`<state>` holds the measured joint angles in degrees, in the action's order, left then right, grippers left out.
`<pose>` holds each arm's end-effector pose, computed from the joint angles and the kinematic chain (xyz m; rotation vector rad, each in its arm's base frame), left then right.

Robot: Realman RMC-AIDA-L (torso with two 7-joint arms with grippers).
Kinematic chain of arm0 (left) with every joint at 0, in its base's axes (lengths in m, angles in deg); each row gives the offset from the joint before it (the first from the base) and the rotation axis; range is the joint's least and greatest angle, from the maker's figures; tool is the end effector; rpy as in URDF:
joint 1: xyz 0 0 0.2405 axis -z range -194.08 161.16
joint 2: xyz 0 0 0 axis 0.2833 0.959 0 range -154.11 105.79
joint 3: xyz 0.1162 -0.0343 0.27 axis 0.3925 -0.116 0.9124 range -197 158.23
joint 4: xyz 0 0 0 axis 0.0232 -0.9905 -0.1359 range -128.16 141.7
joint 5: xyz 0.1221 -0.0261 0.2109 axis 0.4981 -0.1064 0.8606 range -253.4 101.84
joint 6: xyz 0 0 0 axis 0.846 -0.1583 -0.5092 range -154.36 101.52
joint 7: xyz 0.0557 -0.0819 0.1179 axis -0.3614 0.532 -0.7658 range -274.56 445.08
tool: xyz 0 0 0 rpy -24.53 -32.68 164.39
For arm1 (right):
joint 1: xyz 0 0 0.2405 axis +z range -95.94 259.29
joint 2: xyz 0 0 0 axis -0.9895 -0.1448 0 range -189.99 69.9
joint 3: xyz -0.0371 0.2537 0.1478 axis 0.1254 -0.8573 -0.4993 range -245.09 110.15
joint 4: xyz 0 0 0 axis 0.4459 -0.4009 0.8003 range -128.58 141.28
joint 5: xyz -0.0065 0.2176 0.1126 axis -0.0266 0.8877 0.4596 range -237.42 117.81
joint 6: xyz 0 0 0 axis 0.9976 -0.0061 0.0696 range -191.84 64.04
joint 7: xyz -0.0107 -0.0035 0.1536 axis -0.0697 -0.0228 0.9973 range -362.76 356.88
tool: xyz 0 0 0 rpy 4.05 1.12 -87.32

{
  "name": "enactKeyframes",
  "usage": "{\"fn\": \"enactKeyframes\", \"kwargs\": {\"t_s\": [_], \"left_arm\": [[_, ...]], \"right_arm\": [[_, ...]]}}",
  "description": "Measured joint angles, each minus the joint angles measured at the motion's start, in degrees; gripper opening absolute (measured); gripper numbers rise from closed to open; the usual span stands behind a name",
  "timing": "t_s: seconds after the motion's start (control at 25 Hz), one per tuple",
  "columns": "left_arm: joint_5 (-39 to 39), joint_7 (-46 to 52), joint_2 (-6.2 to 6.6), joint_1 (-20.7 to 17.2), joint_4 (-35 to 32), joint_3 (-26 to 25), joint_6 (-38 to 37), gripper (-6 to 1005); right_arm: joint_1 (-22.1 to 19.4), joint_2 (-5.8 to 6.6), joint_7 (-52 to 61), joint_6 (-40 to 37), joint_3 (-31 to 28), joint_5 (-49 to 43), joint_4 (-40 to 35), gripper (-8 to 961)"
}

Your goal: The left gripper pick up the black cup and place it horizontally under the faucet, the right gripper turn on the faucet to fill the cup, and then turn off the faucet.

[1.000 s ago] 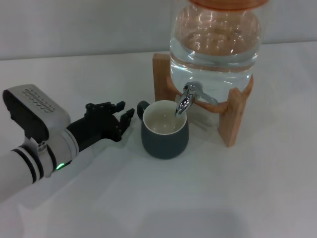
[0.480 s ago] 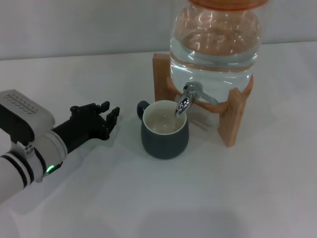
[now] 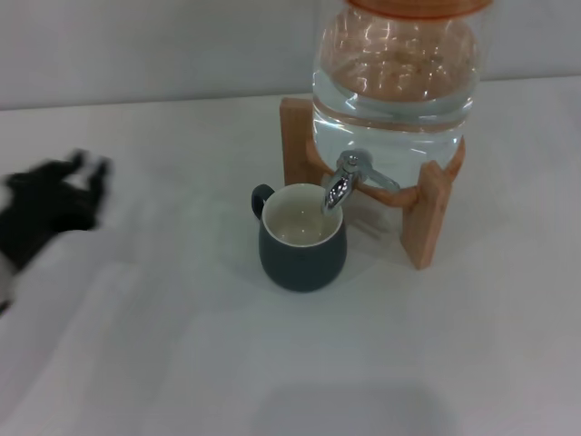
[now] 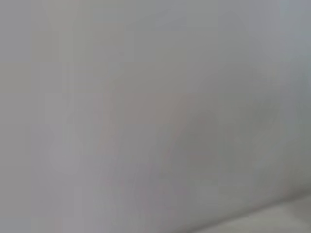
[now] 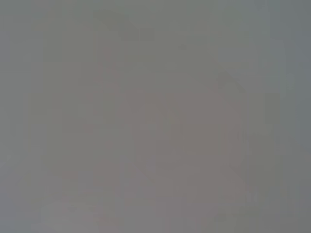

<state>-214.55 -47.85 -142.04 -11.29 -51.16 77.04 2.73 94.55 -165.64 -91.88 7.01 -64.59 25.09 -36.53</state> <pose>-0.3238 0.3745 -0.0480 -2.0035 -0.5394 -0.5270 0.5032 0.2734 0.2777 -1.3201 0.8959 0.7863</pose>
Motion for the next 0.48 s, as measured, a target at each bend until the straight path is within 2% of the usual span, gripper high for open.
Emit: {"fn": "enactKeyframes", "kwargs": {"t_s": [0.04, 0.12, 0.2, 0.44, 0.48], "left_arm": [[0.3, 1.0, 0.2, -3.5, -3.9, -1.1, -1.0, 275], [0.8, 2.6, 0.18, -7.8, -8.0, -3.4, -1.3, 275], [1.2, 3.3, -0.13, -10.5, -9.7, -5.7, -1.0, 275], [3.7, 3.4, -0.74, -10.6, -8.4, -6.5, -1.4, 275], [4.7, 3.5, -1.06, -9.2, -6.5, -7.0, -1.7, 275]], "right_arm": [[0.0, 0.02, 0.0, -0.2, 0.0, -0.2, 0.0, 840], [-0.1, 0.07, 0.0, -0.3, 0.0, -1.0, 0.0, 840], [-0.1, 0.21, 0.2, -0.2, 0.0, -3.2, -0.2, 840], [0.4, 0.29, 0.5, 3.4, 1.1, -11.4, -0.9, 840], [0.4, 0.21, 0.6, 4.2, 1.9, -12.3, -0.9, 840]]}}
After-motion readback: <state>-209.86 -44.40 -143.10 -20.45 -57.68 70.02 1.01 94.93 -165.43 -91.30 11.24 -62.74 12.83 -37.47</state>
